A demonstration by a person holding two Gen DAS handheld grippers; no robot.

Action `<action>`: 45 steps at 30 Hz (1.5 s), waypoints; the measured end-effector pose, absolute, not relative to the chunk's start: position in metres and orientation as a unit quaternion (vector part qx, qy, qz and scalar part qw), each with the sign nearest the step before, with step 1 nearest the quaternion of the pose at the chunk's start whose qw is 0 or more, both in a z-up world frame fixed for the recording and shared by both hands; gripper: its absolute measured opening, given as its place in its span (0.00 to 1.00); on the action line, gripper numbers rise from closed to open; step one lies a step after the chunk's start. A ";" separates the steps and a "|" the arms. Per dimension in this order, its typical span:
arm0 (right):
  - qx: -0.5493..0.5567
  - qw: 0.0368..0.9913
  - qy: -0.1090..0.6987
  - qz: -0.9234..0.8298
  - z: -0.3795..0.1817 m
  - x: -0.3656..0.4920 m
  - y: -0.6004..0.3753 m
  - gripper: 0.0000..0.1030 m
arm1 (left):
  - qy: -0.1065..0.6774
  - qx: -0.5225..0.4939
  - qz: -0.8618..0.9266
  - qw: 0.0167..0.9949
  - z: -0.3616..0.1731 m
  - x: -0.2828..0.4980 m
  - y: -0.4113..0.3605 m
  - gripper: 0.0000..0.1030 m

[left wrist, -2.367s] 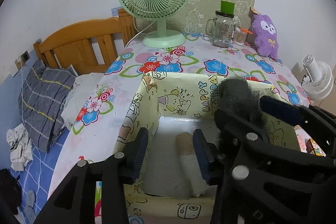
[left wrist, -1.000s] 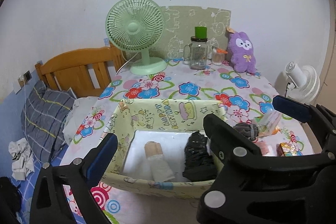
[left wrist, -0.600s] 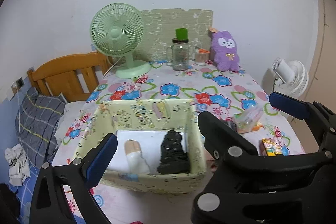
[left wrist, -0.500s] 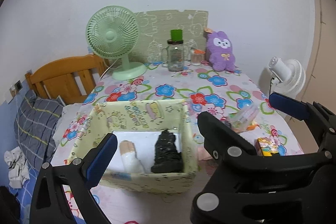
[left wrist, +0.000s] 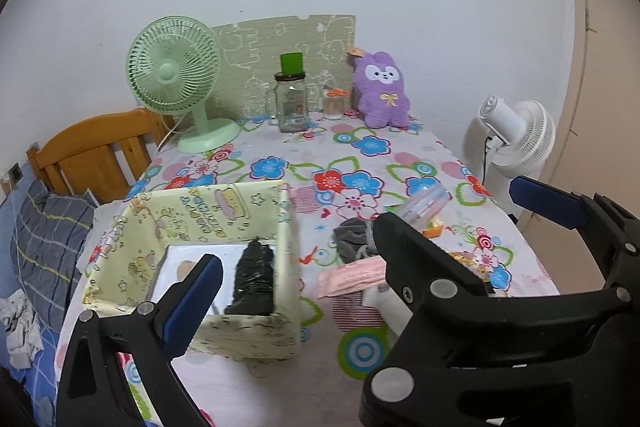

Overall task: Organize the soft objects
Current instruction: 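Withdraw both tools from the box and move back to the items, then grasp the yellow printed snack bag with the right tool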

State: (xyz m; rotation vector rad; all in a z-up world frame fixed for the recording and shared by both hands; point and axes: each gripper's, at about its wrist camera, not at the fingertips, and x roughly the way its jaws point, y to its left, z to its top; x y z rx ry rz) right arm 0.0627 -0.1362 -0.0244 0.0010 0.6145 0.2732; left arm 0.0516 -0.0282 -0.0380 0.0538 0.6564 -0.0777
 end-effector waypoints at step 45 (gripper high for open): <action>0.031 0.910 0.409 0.058 -0.135 0.095 -0.209 0.87 | 0.414 0.042 -0.077 0.906 -0.132 0.088 -0.092 0.94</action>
